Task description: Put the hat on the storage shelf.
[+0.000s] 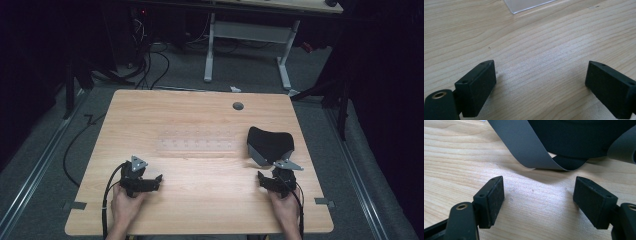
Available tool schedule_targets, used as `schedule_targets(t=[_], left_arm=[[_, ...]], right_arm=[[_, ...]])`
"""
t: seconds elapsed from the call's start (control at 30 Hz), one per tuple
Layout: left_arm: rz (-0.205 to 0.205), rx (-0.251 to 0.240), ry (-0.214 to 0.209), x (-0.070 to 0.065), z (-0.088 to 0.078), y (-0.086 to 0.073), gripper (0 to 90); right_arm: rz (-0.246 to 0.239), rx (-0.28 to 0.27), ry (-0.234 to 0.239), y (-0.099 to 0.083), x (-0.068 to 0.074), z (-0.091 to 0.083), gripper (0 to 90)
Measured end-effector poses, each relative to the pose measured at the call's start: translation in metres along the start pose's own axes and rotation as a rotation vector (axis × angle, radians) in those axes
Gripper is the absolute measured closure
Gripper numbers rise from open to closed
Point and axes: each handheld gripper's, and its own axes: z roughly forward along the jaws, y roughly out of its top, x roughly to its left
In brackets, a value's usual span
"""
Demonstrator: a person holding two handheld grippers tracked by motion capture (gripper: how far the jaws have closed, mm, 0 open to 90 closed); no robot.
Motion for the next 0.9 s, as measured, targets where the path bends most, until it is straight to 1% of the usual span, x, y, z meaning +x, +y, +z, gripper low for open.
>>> schedule_targets(t=[0.33,0.5,0.63,0.8,0.9], left_arm=[[0.002,0.000,-0.002,0.0000,-0.0003,0.0000,10.8],[0.001,0.002,-0.004,0.0000,-0.0005,0.0001,11.3],[0.002,0.001,-0.006,-0.0002,-0.0005,0.0000,11.6],[0.000,0.001,-0.008,-0.0005,-0.0006,0.0000,11.8],[0.000,0.001,-0.009,-0.0006,-0.0006,0.0000,11.8]], right_arm=[[-0.003,-0.003,-0.005,0.0000,0.0003,0.0000,25.4],[0.004,-0.001,-0.004,0.0001,0.0002,-0.0001,26.0],[-0.004,0.005,0.003,0.0002,-0.0005,-0.0006,25.3],[-0.004,-0.001,-0.007,-0.0005,0.0005,-0.0004,24.6],[-0.003,-0.001,-0.003,-0.0004,0.0004,-0.0003,24.6]])
